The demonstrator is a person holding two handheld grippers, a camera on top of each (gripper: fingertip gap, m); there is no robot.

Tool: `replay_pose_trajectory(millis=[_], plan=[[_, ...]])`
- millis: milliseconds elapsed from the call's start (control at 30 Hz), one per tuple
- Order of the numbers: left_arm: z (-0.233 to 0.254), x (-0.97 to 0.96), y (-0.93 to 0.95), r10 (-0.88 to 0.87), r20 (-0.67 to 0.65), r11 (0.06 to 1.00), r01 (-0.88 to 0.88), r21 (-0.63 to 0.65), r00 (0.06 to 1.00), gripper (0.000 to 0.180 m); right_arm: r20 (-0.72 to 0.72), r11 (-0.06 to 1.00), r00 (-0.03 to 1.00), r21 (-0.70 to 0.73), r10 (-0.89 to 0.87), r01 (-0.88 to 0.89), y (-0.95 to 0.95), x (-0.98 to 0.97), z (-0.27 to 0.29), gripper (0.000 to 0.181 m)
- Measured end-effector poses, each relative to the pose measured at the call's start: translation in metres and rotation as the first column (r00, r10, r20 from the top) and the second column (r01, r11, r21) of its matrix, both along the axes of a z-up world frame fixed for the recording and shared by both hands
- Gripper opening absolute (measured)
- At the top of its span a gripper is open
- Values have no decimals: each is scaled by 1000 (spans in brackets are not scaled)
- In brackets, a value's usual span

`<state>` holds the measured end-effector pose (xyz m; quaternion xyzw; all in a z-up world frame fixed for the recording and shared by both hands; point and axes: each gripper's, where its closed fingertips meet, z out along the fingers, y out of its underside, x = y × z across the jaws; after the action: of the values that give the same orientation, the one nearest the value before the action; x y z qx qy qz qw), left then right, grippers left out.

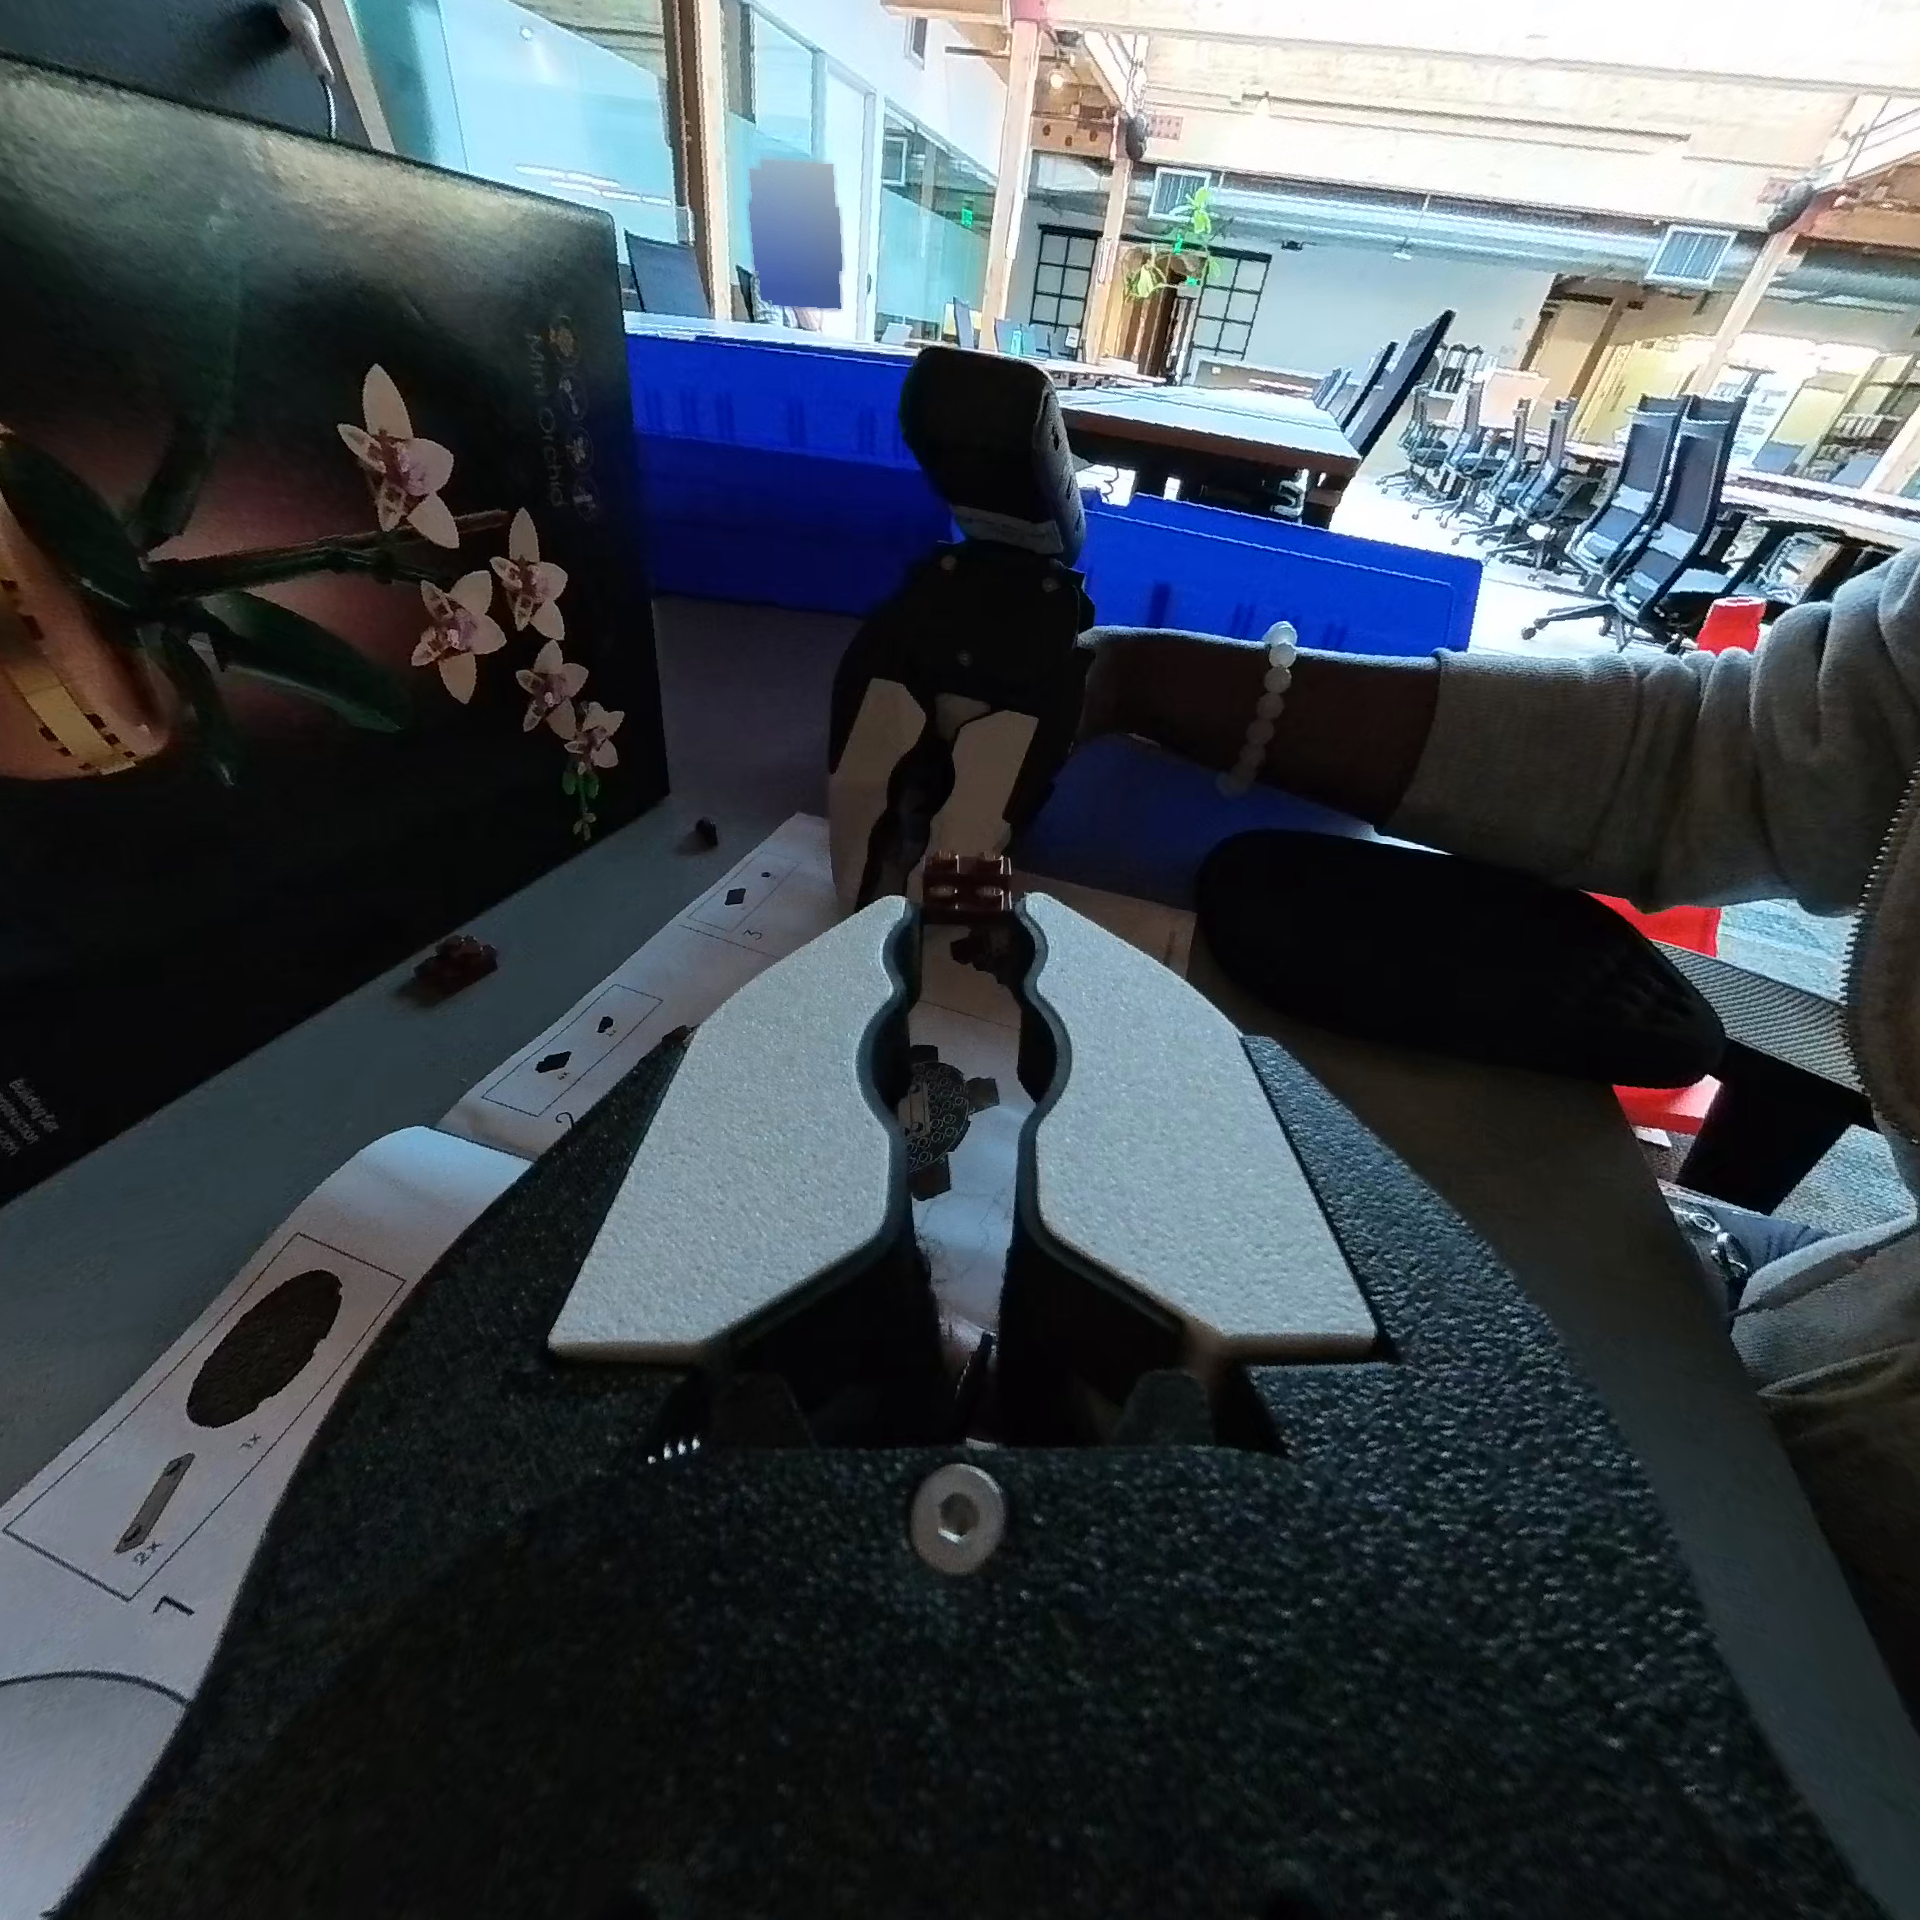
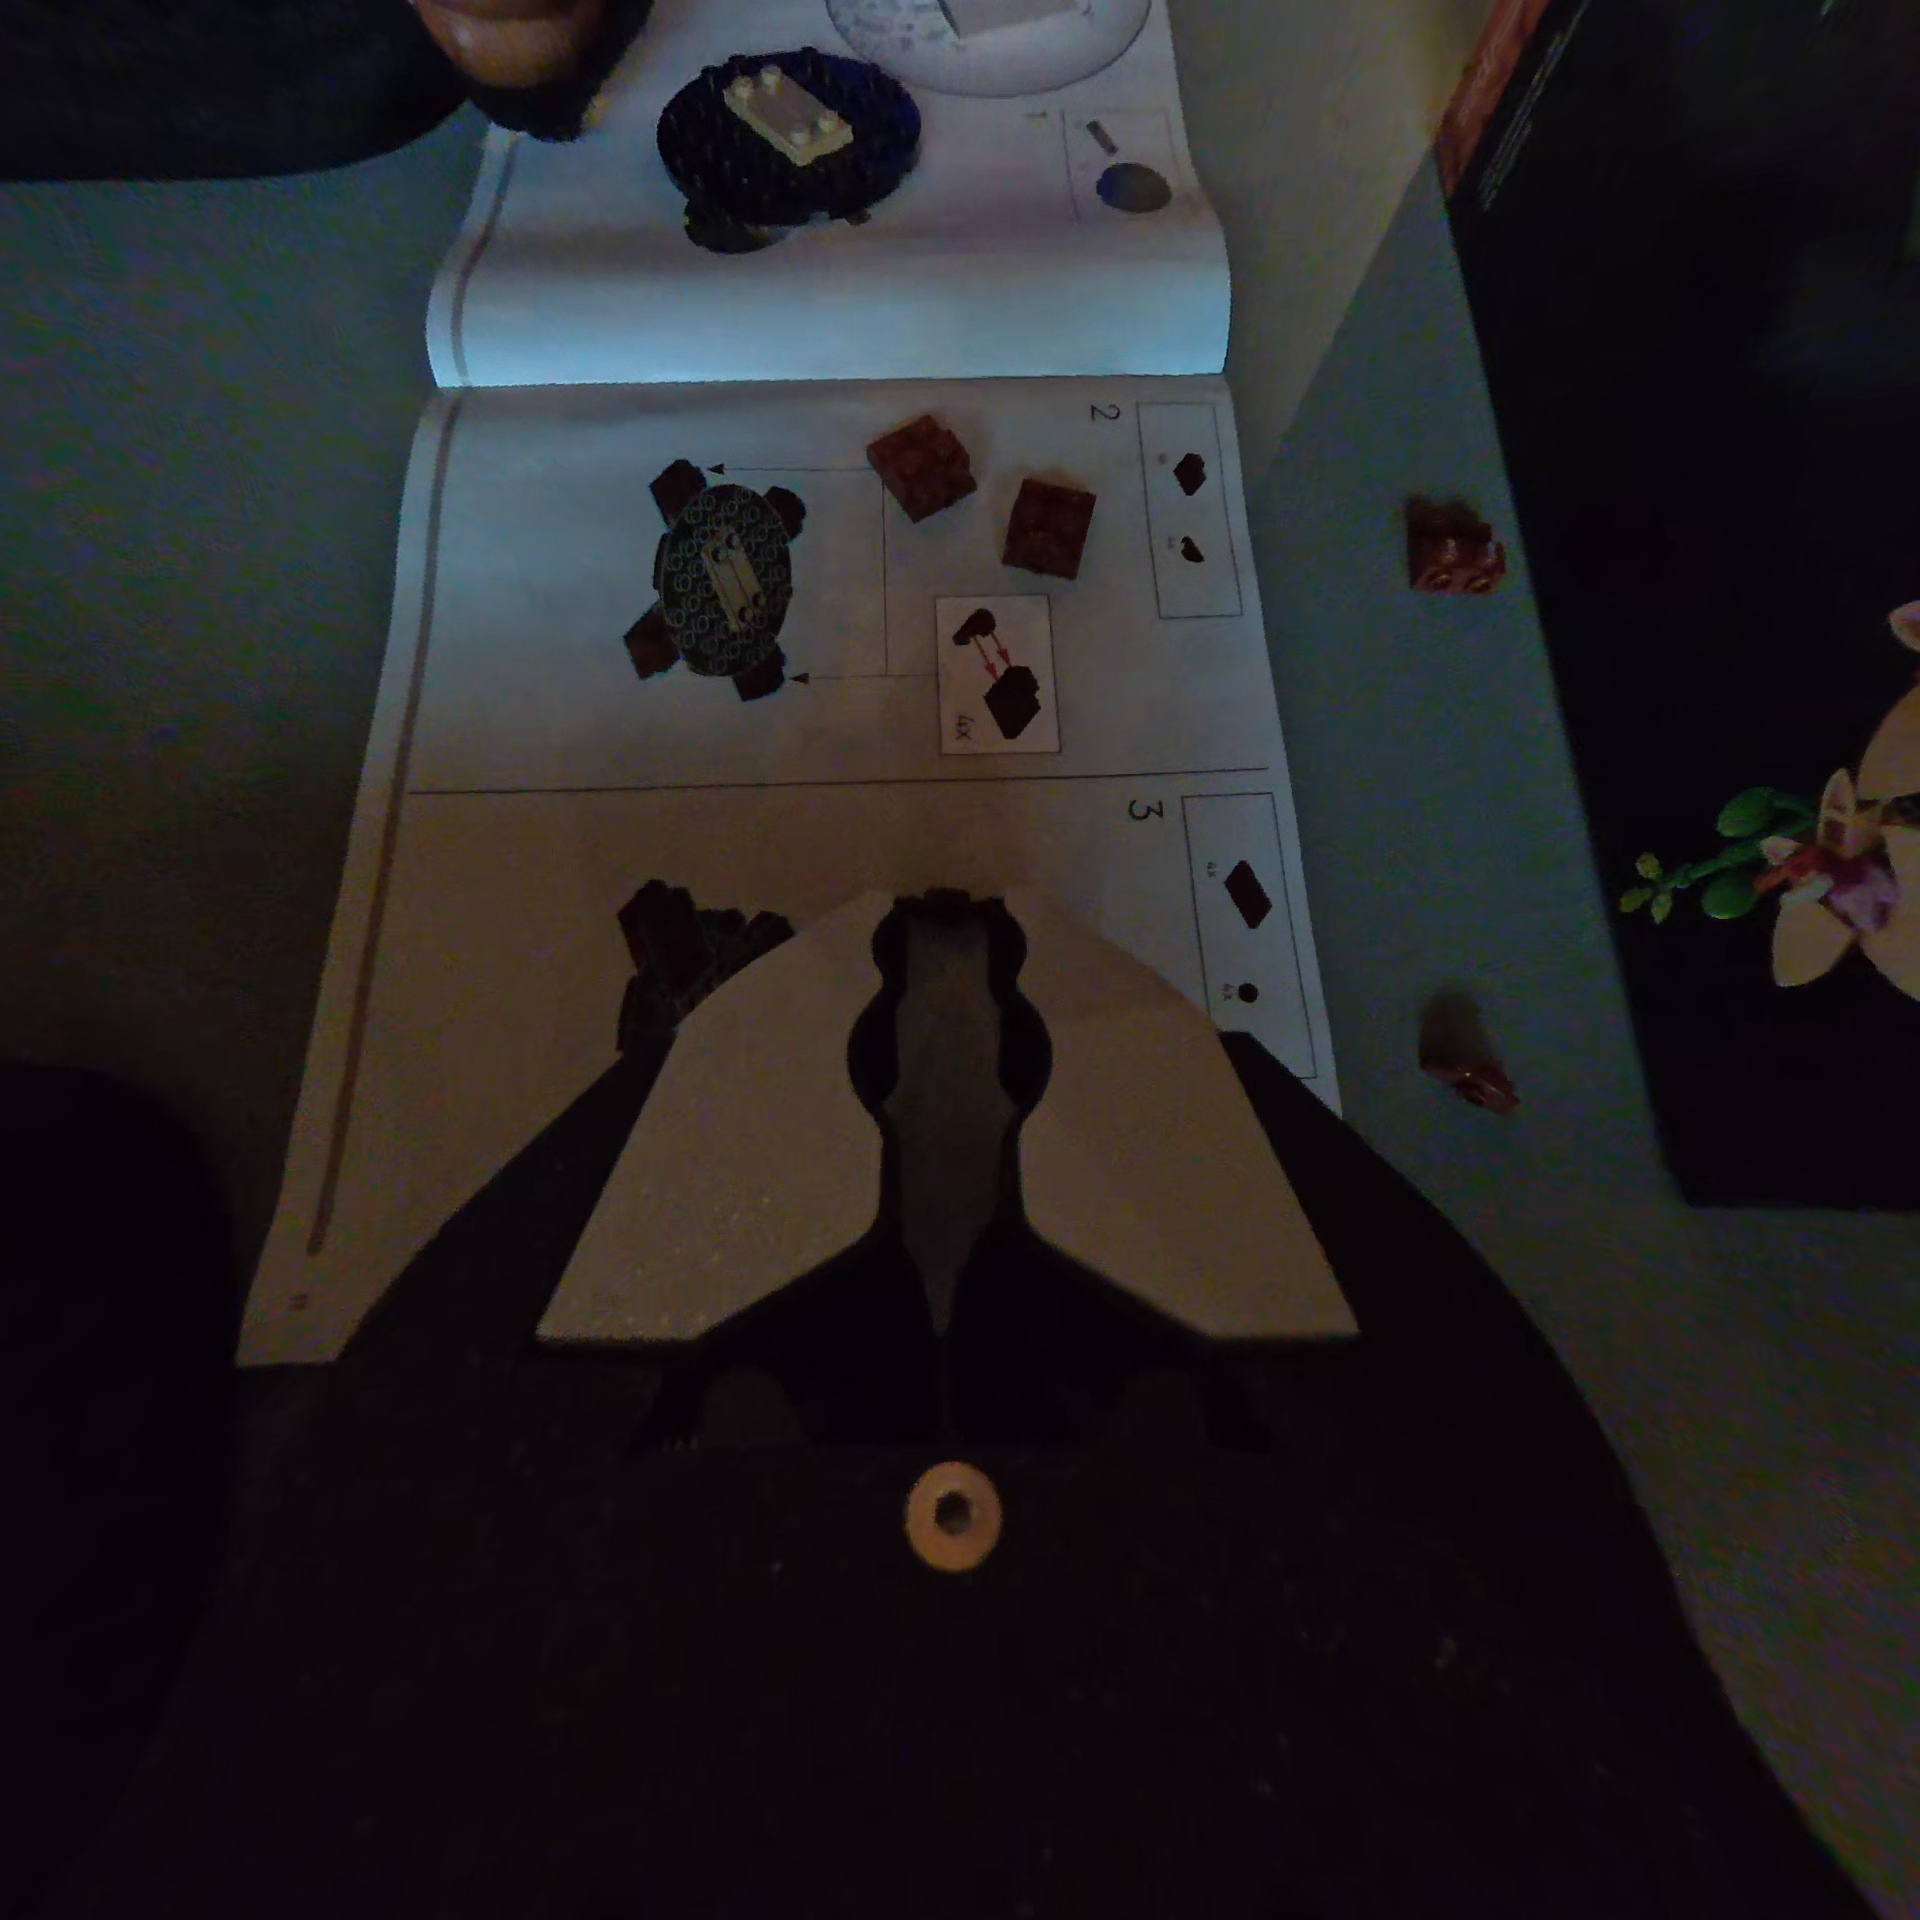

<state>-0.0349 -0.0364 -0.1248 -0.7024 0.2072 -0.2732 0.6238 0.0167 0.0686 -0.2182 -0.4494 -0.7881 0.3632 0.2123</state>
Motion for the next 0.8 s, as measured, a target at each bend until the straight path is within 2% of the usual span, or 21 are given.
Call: replay_pose_trajectory(millis=[133,300,500,600,700,800], plan=[[0,-1,1,11,-5,1000,-11,5,1000,14,-61,999,998,-39,-16,14,-5,-4,16,13],[4,6,-4,-44,10,999,44,31,999,14,-180,998,982,-7,60,-63,-44,-16,77,12],[8,15,-8,-108,9,992,108,68,994,14,-130,976,975,141,183,-165,-87,-27,104,13],[21,15,-13,-122,38,982,115,149,992,14,-132,981,976,108,173,-159,-92,-30,107,12],[23,13,-13,-107,30,980,101,172,994,14,-197,984,964,22,177,-176,-100,-30,119,12],[20,16,-13,-98,-13,979,99,176,995,14,-190,983,966,-1,178,-181,-101,-29,120,13]])
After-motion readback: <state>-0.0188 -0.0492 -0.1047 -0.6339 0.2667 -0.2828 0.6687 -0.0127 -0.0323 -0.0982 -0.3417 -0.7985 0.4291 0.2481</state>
